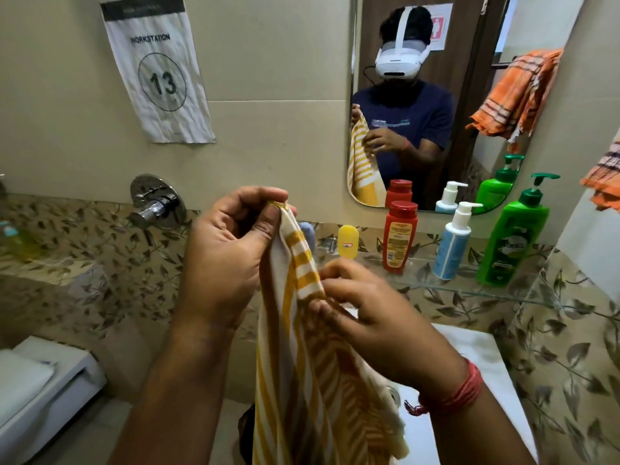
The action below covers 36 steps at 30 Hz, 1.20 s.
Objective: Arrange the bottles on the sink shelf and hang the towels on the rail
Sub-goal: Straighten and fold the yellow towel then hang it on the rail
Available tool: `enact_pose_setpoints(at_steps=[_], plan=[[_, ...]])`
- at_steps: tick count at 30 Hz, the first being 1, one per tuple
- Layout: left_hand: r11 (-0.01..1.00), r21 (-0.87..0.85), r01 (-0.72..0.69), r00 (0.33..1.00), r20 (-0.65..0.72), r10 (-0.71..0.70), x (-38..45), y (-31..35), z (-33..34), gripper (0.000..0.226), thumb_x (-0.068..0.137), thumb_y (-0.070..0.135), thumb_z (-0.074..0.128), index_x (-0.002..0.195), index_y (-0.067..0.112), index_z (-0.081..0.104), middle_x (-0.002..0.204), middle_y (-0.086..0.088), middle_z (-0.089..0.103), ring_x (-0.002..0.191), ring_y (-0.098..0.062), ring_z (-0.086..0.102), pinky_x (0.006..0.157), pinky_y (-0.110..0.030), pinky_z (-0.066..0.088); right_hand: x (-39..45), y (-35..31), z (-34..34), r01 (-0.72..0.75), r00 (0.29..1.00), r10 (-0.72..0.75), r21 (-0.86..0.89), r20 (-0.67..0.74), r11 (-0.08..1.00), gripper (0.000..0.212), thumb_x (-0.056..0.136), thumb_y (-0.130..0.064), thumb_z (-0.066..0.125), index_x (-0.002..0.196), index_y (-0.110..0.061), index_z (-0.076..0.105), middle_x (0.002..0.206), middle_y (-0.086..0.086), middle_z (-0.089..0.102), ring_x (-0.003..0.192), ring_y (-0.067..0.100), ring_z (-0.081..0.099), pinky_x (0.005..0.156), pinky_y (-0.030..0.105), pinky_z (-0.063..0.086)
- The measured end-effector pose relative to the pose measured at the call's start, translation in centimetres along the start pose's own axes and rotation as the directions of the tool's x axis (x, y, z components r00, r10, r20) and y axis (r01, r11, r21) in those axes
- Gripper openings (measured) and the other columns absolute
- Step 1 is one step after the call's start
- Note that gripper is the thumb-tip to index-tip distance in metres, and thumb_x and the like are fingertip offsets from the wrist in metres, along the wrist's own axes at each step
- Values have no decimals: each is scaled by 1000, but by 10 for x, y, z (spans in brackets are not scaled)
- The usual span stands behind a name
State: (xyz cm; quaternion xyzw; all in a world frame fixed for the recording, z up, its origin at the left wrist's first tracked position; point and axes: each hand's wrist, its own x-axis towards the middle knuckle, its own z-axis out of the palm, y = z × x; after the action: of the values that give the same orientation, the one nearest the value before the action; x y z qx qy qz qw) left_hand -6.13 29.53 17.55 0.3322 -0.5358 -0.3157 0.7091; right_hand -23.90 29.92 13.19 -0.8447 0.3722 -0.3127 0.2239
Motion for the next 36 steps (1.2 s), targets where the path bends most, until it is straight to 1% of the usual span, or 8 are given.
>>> enact_pose_setpoints(at_steps=[7, 13, 17, 21, 26, 29, 34, 36], plan=[[993, 21, -120, 982, -141, 122, -6, 29, -58, 13, 93, 15, 58, 98, 21, 68, 89, 3, 76, 87, -12, 71, 72, -22, 56, 40, -56, 60, 240, 961, -265, 235, 81, 942, 25, 102, -27, 52, 104, -10, 70, 110, -2, 56, 102, 12, 57, 85, 36, 50], [993, 66, -101, 972, -208, 112, -7, 37, -113, 22, 99, 3, 53, 97, 18, 69, 85, 1, 76, 78, -9, 69, 67, -20, 54, 71, -81, 114, 249, 968, -188, 565, -166, 787, 22, 98, -20, 56, 103, -7, 73, 107, 2, 61, 104, 20, 62, 89, 41, 52], [992, 102, -75, 970, -224, 96, -10, 36, -144, 25, 99, 2, 54, 97, 21, 70, 88, 1, 77, 86, -11, 72, 73, -21, 56, 78, -84, 134, 296, 942, -134, 567, -309, 768, 17, 95, -18, 60, 98, -11, 75, 98, -5, 65, 98, 18, 64, 82, 31, 53], [989, 122, -80, 975, -197, 103, -10, 33, -153, 20, 97, 5, 57, 98, 21, 70, 90, 1, 77, 87, -12, 72, 75, -22, 56, 74, -88, 152, 336, 924, -55, 731, -379, 594, 22, 92, -22, 60, 92, -5, 73, 95, 13, 63, 93, 27, 62, 83, 48, 50], [986, 147, -74, 992, -87, 88, -16, 30, -140, 18, 99, 3, 56, 100, 17, 68, 85, 4, 75, 77, -7, 68, 66, -20, 53, 59, -93, 151, 134, 988, -2, 865, -152, 484, 11, 90, -13, 64, 85, -7, 72, 86, 9, 62, 84, 23, 58, 78, 34, 47], [992, 112, -54, 995, -78, 63, -19, 24, -129, 18, 99, 2, 56, 98, 16, 67, 84, 4, 75, 79, -8, 69, 69, -21, 54, 49, -80, 133, 114, 984, 33, 767, -173, 632, 14, 92, -16, 61, 84, -8, 69, 82, 5, 61, 82, 18, 59, 74, 30, 47], [996, 82, -36, 999, -16, 38, -26, 19, -107, 22, 97, 3, 59, 95, 22, 70, 90, -1, 75, 85, -14, 71, 77, -29, 58, 21, -61, 109, -52, 981, 181, 813, -67, 580, 36, 92, -33, 59, 92, 3, 64, 89, 27, 60, 85, 36, 61, 77, 50, 51], [997, 71, -25, 1000, 11, 24, -30, 18, -97, 24, 97, 3, 59, 94, 24, 71, 90, 1, 76, 85, -14, 71, 77, -28, 58, 6, -58, 106, -8, 985, 150, 852, -83, 524, 35, 87, -34, 69, 89, 1, 67, 86, 24, 62, 84, 31, 64, 78, 44, 53]])
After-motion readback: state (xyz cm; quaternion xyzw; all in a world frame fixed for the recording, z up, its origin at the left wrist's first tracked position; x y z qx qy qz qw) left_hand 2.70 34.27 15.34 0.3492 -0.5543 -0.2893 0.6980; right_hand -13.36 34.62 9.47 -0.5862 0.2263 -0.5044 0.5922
